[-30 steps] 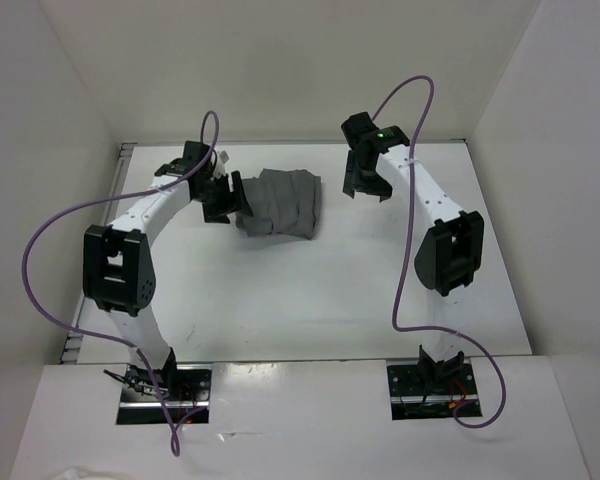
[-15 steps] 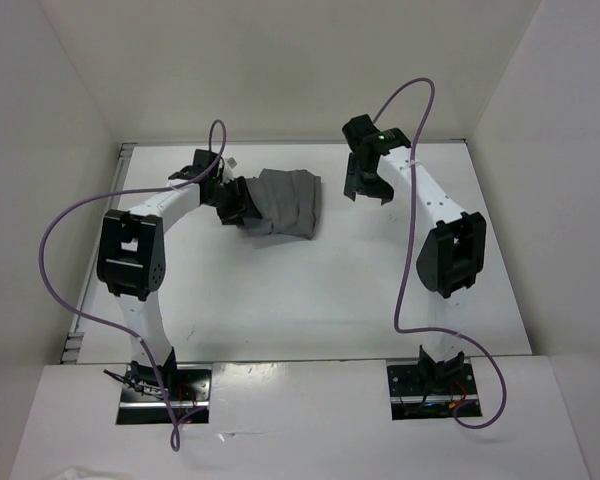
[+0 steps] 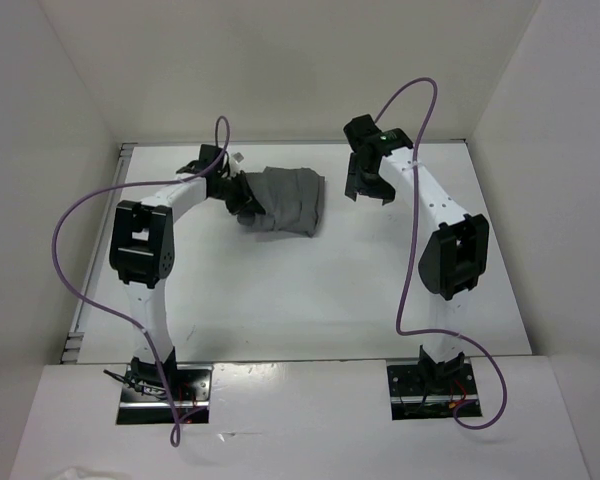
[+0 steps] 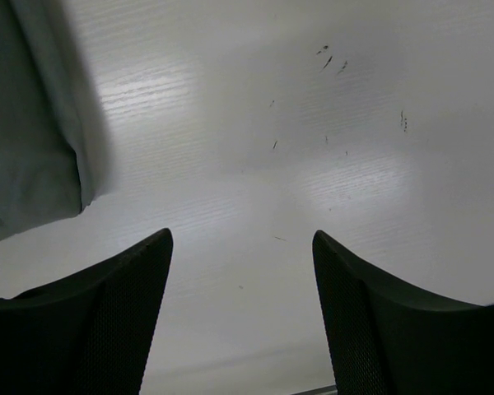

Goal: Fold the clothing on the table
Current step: Fold the skirt

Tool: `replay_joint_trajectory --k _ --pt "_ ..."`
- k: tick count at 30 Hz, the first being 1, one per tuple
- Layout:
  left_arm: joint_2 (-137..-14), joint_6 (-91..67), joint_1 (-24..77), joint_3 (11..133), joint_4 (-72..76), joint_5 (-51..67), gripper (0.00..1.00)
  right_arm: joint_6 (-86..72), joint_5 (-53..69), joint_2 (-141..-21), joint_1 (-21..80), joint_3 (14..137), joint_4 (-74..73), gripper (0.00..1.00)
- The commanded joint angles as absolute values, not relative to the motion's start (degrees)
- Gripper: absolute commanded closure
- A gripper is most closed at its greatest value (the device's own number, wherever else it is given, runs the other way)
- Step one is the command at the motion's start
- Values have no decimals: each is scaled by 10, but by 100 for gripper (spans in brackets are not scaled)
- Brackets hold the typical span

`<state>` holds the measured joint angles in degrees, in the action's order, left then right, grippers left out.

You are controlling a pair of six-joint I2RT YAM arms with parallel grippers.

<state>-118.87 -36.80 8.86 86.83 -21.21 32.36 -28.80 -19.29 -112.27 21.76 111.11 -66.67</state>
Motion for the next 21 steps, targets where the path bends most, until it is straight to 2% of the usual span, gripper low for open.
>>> replay_joint_trajectory --k 1,4,8,16,21 --pt "-1168 -353 103 1002 -220 361 100 -283 -205 -1085 218 1100 -651 26" --pt "-1150 -319 109 1062 -251 375 100 -283 -205 -1085 218 1094 -651 26" --pt "-1131 -314 103 1070 -245 353 100 -283 -200 -1085 218 1094 -646 26" --pt "-1279 -272 77 1138 -293 281 100 -273 -188 -1097 218 1094 -646 26" --pt "-1399 -251 57 1281 -340 252 98 -272 -183 -1097 218 1094 -646 26"
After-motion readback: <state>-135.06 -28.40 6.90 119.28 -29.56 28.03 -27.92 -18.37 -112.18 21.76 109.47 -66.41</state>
